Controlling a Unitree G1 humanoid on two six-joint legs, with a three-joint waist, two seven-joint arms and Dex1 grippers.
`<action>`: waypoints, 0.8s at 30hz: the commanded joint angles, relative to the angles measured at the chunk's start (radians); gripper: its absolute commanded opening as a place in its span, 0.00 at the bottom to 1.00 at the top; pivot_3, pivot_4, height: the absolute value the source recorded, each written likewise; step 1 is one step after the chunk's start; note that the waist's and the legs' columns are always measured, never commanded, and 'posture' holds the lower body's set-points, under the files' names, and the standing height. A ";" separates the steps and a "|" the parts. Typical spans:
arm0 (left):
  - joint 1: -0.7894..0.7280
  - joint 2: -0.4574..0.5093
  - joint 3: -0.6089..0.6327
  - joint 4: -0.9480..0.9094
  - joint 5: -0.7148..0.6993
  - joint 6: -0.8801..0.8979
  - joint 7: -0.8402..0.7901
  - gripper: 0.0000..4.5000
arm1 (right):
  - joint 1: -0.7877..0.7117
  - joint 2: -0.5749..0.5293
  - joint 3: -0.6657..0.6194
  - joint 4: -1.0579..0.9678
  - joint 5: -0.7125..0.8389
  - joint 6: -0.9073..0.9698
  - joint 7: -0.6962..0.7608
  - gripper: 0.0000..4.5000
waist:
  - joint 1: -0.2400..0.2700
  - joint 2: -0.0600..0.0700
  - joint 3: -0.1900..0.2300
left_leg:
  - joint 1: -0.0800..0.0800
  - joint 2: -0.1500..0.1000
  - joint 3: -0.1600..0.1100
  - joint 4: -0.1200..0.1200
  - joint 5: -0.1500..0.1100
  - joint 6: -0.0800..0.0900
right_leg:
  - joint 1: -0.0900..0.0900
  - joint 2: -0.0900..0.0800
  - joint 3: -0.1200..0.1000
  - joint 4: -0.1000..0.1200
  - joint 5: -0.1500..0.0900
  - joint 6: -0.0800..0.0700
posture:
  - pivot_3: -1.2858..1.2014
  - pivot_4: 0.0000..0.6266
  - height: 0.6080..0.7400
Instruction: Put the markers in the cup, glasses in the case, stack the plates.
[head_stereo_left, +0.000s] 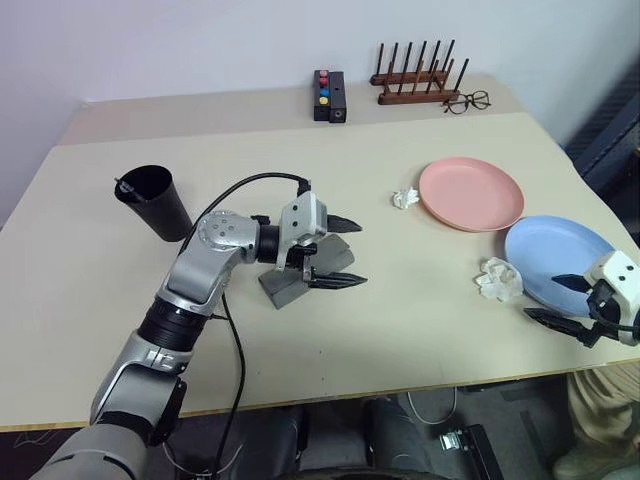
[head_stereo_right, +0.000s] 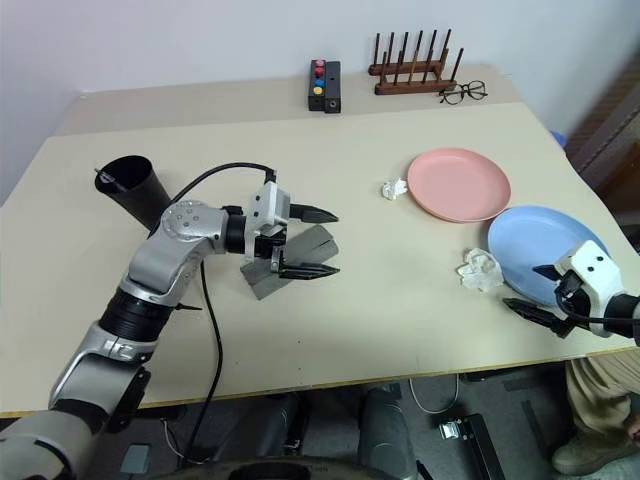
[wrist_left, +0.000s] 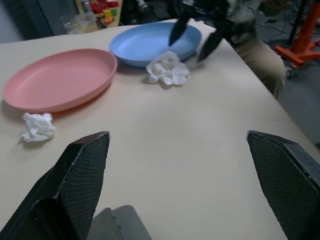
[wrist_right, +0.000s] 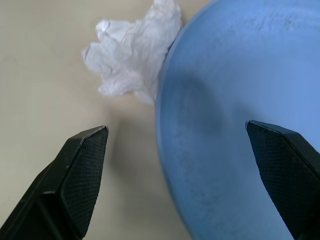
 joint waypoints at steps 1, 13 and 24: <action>0.000 0.013 -0.007 -0.034 -0.024 0.000 -0.034 0.99 | -0.034 -0.014 0.002 0.015 -0.004 -0.004 -0.008 1.00 | 0.000 0.000 0.000 | 0.000 0.000 0.000 0.000 0.000 0.000 | 0.000 0.000 0.000 0.000 0.000 0.000 | 0.52 0.24 1.00; -0.015 0.034 -0.017 -0.029 -0.033 -0.011 -0.109 1.00 | -0.066 -0.018 0.034 0.069 -0.010 -0.015 -0.013 0.01 | -0.001 0.000 0.000 | 0.000 0.000 0.000 0.000 0.000 0.000 | 0.000 0.000 0.000 0.000 0.000 0.000 | 0.52 0.24 1.00; -0.021 0.021 -0.019 -0.019 -0.019 -0.028 -0.086 1.00 | -0.095 -0.017 0.042 0.099 -0.052 -0.075 -0.066 0.01 | -0.001 0.000 0.000 | 0.000 0.000 0.000 0.000 0.000 0.000 | 0.001 0.000 0.000 0.000 0.000 0.000 | 0.52 0.24 1.00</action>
